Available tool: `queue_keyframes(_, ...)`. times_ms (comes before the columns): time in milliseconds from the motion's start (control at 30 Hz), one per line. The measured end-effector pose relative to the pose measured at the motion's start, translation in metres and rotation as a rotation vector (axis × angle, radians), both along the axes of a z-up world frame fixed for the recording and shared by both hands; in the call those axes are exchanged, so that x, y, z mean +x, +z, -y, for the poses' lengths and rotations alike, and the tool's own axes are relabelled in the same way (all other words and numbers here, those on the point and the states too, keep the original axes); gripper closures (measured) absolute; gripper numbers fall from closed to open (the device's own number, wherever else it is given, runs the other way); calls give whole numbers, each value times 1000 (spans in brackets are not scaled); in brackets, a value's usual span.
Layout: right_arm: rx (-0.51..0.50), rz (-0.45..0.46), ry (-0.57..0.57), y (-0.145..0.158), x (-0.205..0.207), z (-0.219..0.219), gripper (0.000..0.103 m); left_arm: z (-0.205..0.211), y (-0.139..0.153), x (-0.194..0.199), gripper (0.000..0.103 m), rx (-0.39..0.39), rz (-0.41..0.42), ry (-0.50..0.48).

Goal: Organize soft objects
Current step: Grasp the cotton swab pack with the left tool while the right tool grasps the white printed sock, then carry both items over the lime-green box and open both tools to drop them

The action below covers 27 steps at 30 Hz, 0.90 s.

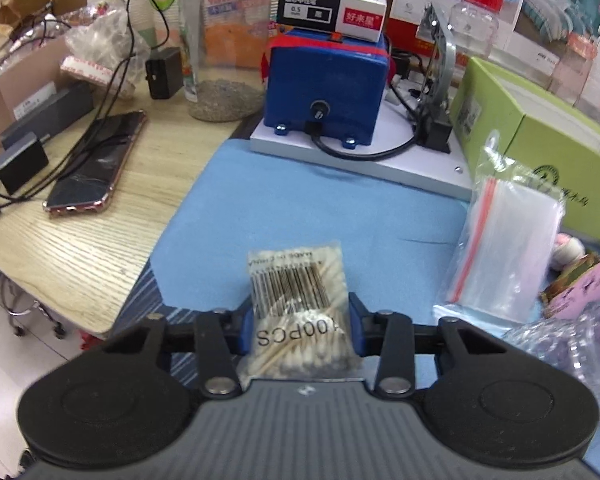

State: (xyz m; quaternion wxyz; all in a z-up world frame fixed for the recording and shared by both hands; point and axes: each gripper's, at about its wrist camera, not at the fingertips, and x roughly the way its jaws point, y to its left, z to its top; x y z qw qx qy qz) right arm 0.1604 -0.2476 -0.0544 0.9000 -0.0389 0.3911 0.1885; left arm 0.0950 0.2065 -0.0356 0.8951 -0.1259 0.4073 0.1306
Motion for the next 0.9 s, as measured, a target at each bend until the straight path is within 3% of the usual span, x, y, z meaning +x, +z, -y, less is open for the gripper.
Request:
queue_keyframes(233, 107, 74, -25, 36, -23, 20, 81, 5, 40, 12, 62, -50, 85, -94)
queue_keyframes(400, 178, 160, 1, 75, -16, 12, 81, 23, 79, 56, 62, -69, 161, -198)
queue_keyframes(633, 183, 223, 80, 105, 65, -44, 80, 60, 104, 150, 61, -76, 198, -284)
queue_keyframes(800, 150, 154, 115, 93, 131, -77, 76, 76, 97, 199, 61, -66, 164, -305)
queue_keyframes(833, 150, 130, 123, 87, 141, -83, 75, 79, 93, 205, 59, -60, 155, -308)
queue_keyframes(900, 165, 98, 113, 75, 155, -89, 72, 82, 87, 211, 34, -49, 151, -302)
